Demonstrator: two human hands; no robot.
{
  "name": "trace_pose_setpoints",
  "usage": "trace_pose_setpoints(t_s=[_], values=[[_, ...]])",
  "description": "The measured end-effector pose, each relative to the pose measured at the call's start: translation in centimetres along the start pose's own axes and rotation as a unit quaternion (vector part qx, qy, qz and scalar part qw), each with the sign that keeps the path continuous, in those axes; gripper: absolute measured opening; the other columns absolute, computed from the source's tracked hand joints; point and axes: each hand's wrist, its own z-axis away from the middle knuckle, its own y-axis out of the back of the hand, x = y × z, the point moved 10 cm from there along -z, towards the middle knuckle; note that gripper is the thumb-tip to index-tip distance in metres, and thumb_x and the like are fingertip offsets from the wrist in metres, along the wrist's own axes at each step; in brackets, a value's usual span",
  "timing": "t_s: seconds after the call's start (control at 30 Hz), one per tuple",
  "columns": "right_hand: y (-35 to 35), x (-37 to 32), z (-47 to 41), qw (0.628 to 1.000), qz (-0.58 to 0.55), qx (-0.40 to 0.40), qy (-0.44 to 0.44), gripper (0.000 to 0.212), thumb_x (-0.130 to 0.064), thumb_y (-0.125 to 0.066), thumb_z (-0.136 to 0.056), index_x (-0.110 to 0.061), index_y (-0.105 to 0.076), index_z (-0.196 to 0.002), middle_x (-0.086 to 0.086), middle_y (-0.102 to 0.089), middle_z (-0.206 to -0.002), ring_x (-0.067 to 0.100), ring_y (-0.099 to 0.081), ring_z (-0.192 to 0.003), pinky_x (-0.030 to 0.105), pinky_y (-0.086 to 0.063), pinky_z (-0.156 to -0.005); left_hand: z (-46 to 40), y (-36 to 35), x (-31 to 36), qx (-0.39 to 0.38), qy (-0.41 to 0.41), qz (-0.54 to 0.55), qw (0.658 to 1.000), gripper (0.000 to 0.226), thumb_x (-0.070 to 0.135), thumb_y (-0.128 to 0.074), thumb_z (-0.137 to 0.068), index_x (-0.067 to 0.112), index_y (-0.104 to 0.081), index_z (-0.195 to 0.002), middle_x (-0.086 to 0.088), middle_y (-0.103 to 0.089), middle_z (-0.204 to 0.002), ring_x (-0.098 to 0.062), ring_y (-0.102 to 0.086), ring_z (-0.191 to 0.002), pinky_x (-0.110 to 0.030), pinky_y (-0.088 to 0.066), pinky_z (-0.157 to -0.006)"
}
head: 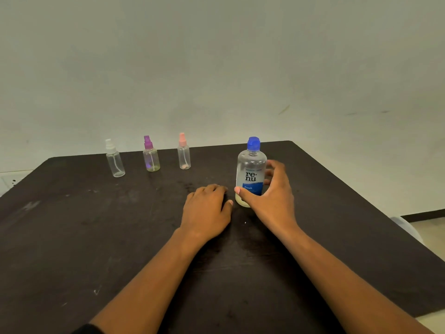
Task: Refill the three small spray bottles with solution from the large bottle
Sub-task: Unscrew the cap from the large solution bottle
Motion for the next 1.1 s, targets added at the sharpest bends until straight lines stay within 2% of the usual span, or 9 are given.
trace_pose_setpoints(t_s=[0.1, 0.23, 0.4, 0.5, 0.6, 0.7, 0.83, 0.97, 1.1], values=[[1.2, -1.1, 0.4, 0.999, 0.003, 0.042, 0.028, 0.094, -0.054, -0.088, -0.074, -0.03, -0.036, -0.15, -0.006, -0.049, -0.142, 0.007, -0.056, -0.12, 0.027, -0.049, -0.09, 0.0, 1.3, -0.4, 0.032, 0.01, 0.026, 0.999, 0.045, 0.041, -0.055, -0.101, 0.022, -0.059, -0.141, 0.0, -0.063, -0.141, -0.022, -0.059, -0.128, -0.042, -0.049, -0.106], [1.5, -2.2, 0.9, 0.995, 0.003, 0.069, 0.067, 0.087, -0.049, -0.086, -0.079, -0.028, -0.039, -0.148, -0.006, -0.05, -0.14, 0.011, -0.055, -0.123, 0.031, -0.052, -0.094, 0.3, 2.9, -0.7, 0.073, 0.02, 0.07, 0.995, 0.043, 0.039, -0.058, -0.101, 0.02, -0.061, -0.14, -0.001, -0.065, -0.139, -0.021, -0.061, -0.127, -0.04, -0.051, -0.105], [2.6, -4.2, 0.1, 0.989, -0.037, 0.106, 0.101, 0.058, -0.043, -0.077, -0.091, -0.027, -0.05, -0.139, -0.011, -0.056, -0.129, 0.01, -0.058, -0.117, 0.035, -0.055, -0.095, 0.1, 2.9, -0.5, 0.081, 0.02, 0.184, 0.979, 0.064, 0.043, -0.069, -0.092, 0.024, -0.049, -0.149, 0.005, -0.059, -0.146, -0.014, -0.056, -0.134, -0.036, -0.048, -0.11], [3.3, -5.8, -1.6, 0.984, -0.05, 0.126, 0.118, 0.043, -0.04, -0.075, -0.094, -0.029, -0.056, -0.131, -0.016, -0.06, -0.122, 0.006, -0.059, -0.113, 0.03, -0.052, -0.094, -0.3, 2.0, 0.9, 0.062, 0.004, 0.255, 0.965, 0.074, 0.048, -0.071, -0.089, 0.027, -0.04, -0.153, 0.009, -0.053, -0.152, -0.01, -0.052, -0.136, -0.039, -0.047, -0.113], [2.7, -6.6, -3.4, 0.986, -0.057, 0.11, 0.116, 0.031, -0.041, -0.073, -0.095, -0.031, -0.059, -0.122, -0.014, -0.067, -0.109, 0.005, -0.065, -0.1, 0.031, -0.056, -0.087, -0.2, 0.6, 2.8, 0.036, -0.018, 0.321, 0.946, 0.067, 0.049, -0.07, -0.093, 0.038, -0.036, -0.149, 0.019, -0.058, -0.139, 0.002, -0.059, -0.12, -0.034, -0.055, -0.103], [2.2, -6.7, -4.3, 0.984, -0.045, 0.113, 0.127, 0.022, -0.043, -0.073, -0.095, -0.029, -0.065, -0.11, -0.015, -0.07, -0.093, 0.007, -0.068, -0.084, 0.037, -0.06, -0.078, -0.3, -0.2, 3.6, 0.035, -0.029, 0.35, 0.936, 0.07, 0.049, -0.069, -0.095, 0.04, -0.03, -0.152, 0.019, -0.06, -0.134, 0.0, -0.064, -0.114, -0.034, -0.058, -0.097], [2.5, -6.6, -3.9, 0.979, -0.065, 0.126, 0.145, 0.027, -0.051, -0.073, -0.09, -0.031, -0.067, -0.106, -0.017, -0.07, -0.093, 0.006, -0.069, -0.084, 0.034, -0.061, -0.077, -0.6, -0.3, 2.9, 0.064, -0.008, 0.352, 0.934, 0.062, 0.054, -0.071, -0.092, 0.037, -0.042, -0.144, 0.017, -0.064, -0.13, -0.002, -0.065, -0.114, -0.036, -0.059, -0.097], [2.9, -6.7, -3.9, 0.977, -0.072, 0.115, 0.167, 0.023, -0.037, -0.081, -0.09, -0.023, -0.074, -0.106, -0.01, -0.07, -0.102, 0.01, -0.067, -0.094, 0.032, -0.058, -0.081, -1.0, -0.3, 2.4, 0.073, 0.0, 0.341, 0.937, 0.047, 0.053, -0.075, -0.089, 0.038, -0.056, -0.129, 0.015, -0.068, -0.119, -0.003, -0.067, -0.107, -0.039, -0.059, -0.094], [2.7, -6.6, -3.9, 0.98, -0.063, 0.085, 0.168, 0.018, -0.028, -0.076, -0.095, -0.026, -0.074, -0.113, -0.015, -0.071, -0.105, 0.009, -0.065, -0.101, 0.028, -0.054, -0.089, -1.1, -0.1, 2.3, 0.066, -0.002, 0.338, 0.939, 0.045, 0.051, -0.078, -0.087, 0.036, -0.06, -0.125, 0.015, -0.071, -0.114, -0.001, -0.068, -0.1, -0.035, -0.06, -0.089]])
